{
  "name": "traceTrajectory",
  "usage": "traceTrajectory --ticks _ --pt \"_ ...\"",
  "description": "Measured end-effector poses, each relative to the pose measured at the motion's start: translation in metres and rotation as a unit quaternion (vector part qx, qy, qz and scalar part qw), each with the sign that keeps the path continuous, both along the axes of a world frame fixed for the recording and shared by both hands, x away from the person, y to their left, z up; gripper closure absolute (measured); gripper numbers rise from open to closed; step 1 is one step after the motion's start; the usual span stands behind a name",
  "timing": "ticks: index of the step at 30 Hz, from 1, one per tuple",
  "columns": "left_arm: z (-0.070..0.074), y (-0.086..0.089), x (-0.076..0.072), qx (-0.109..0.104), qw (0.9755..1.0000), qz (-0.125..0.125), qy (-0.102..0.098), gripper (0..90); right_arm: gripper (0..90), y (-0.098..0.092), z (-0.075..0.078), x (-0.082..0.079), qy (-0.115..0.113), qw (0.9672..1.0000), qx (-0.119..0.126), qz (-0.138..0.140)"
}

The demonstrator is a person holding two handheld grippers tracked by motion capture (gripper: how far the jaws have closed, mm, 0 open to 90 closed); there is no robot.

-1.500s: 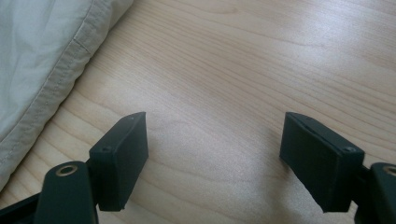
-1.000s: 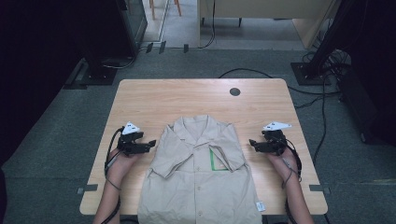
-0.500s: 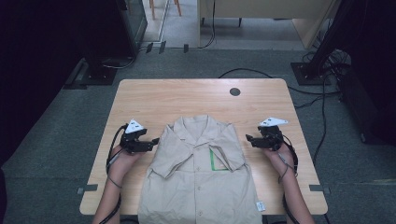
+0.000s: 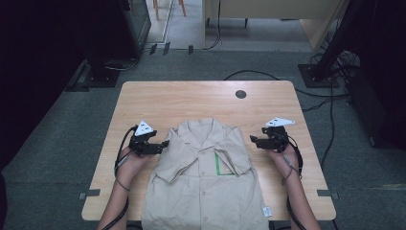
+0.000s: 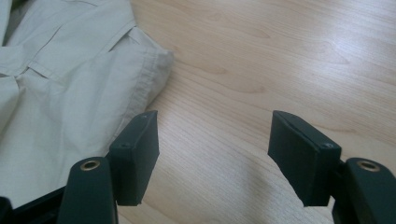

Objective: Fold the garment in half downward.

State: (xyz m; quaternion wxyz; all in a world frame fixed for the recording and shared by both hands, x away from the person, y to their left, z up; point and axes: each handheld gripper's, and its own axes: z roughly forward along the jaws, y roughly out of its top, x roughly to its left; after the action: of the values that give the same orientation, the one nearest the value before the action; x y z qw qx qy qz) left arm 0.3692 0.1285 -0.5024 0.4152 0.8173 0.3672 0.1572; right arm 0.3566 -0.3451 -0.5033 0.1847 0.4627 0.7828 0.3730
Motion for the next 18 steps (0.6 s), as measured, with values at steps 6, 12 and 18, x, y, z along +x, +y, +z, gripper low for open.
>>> traceTrajectory --ticks 6,12,18 --pt "0.002 -0.008 0.001 0.004 0.9999 -0.008 -0.006 29.8 37.3 0.004 0.002 0.001 -0.006 1.0 0.002 0.005" --pt "0.002 -0.016 0.002 0.008 0.9997 -0.014 -0.016 29.9 37.3 0.01 0.004 0.004 -0.007 0.9999 -0.005 0.009" --pt "0.002 -0.02 0.002 0.012 0.9995 -0.018 -0.023 29.9 39.5 0.017 0.005 0.007 -0.01 0.9998 -0.005 0.014"
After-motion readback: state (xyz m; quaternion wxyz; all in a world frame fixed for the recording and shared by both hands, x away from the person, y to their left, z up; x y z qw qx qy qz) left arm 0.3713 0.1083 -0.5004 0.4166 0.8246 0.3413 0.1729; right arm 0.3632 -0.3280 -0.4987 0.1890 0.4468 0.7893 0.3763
